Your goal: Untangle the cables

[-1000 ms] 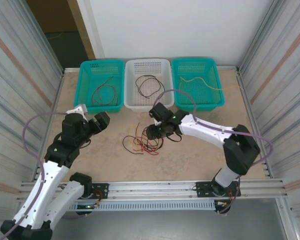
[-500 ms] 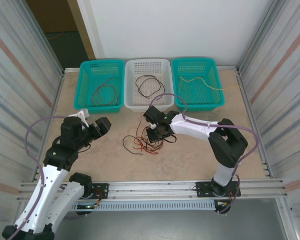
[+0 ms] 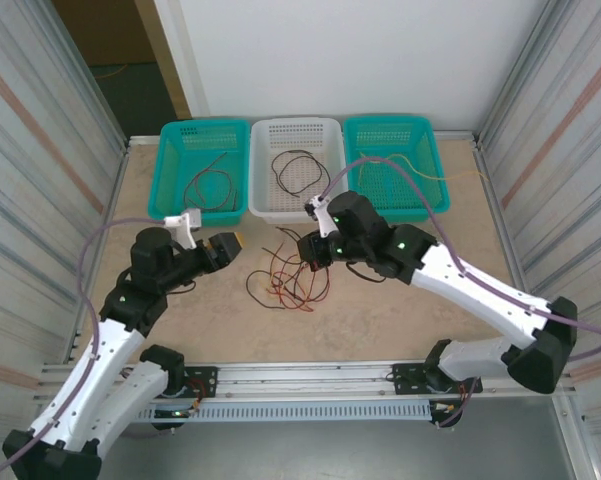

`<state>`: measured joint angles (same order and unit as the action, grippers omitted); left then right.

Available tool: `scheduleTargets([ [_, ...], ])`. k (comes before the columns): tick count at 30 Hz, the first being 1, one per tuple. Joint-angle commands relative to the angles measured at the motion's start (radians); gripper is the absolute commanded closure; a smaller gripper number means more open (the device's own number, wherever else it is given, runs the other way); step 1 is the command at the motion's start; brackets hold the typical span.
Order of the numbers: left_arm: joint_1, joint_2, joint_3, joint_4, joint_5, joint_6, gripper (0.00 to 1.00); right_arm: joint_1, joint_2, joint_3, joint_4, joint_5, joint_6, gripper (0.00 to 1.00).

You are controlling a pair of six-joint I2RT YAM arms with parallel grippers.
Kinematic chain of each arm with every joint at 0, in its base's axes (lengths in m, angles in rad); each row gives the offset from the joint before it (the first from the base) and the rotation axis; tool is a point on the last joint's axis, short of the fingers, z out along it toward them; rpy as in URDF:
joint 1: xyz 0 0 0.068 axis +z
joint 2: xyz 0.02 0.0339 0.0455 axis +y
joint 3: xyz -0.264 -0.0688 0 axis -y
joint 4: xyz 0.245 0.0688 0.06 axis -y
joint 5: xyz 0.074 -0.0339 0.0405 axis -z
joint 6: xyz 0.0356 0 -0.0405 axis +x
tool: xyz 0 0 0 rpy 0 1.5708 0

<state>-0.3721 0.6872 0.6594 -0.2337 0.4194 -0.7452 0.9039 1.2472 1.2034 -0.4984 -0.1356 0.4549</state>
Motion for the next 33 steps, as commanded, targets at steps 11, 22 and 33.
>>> scheduleTargets([
  [11,-0.2,0.087,0.01,0.258,0.013,0.008,0.29,0.004,-0.1,0.068,-0.006,-0.073,-0.061,0.97],
  [22,-0.2,0.145,0.069,0.26,0.113,0.123,0.34,-0.04,-0.078,0.068,-0.009,-0.118,-0.095,0.98],
  [33,-0.345,0.18,0.299,-0.059,-0.061,0.623,0.42,-0.136,-0.088,0.07,0.009,-0.262,-0.1,0.98],
])
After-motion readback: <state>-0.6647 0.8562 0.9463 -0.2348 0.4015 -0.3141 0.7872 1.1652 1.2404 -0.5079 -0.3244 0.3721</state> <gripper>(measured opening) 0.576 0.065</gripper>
